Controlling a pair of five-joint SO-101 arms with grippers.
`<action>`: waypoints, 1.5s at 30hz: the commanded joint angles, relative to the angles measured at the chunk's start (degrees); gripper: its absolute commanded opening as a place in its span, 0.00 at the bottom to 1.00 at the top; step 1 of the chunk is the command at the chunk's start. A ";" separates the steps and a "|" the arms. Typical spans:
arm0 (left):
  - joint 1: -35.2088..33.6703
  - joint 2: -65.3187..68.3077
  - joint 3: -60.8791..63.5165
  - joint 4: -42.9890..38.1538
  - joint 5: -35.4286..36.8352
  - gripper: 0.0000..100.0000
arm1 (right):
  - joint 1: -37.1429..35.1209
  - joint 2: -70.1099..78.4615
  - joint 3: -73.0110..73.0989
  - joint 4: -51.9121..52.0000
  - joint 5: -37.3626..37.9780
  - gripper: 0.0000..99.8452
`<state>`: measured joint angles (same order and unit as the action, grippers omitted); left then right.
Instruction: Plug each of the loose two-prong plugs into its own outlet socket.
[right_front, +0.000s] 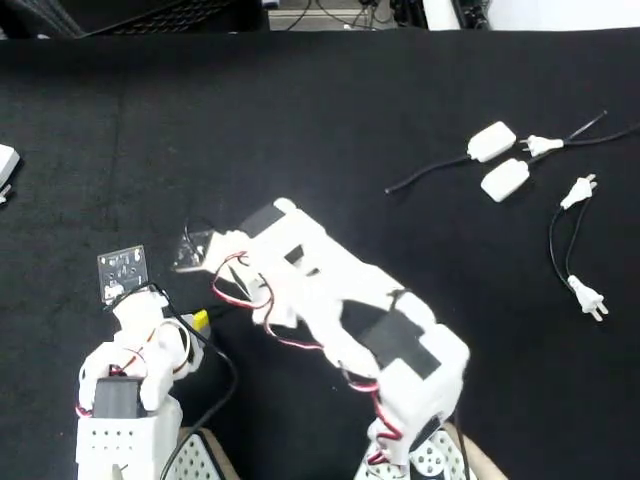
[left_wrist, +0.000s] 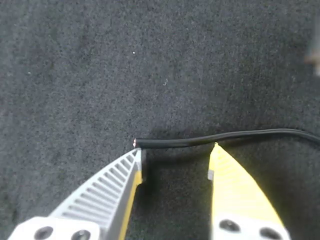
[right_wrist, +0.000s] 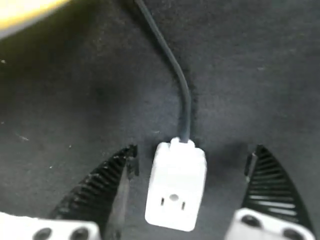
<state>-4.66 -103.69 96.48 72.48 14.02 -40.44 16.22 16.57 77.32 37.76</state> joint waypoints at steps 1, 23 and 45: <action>0.04 -0.09 0.92 0.18 0.09 0.22 | 0.70 2.95 -2.24 -0.44 0.00 0.34; 0.04 -0.09 0.92 0.18 0.09 0.22 | 3.87 6.46 -3.03 -0.44 0.35 0.01; 0.04 -0.09 0.92 0.18 0.09 0.22 | 0.09 6.37 -42.51 23.47 -1.49 0.01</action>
<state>-4.75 -103.69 96.48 72.48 14.02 -42.81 23.52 -21.41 100.18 37.76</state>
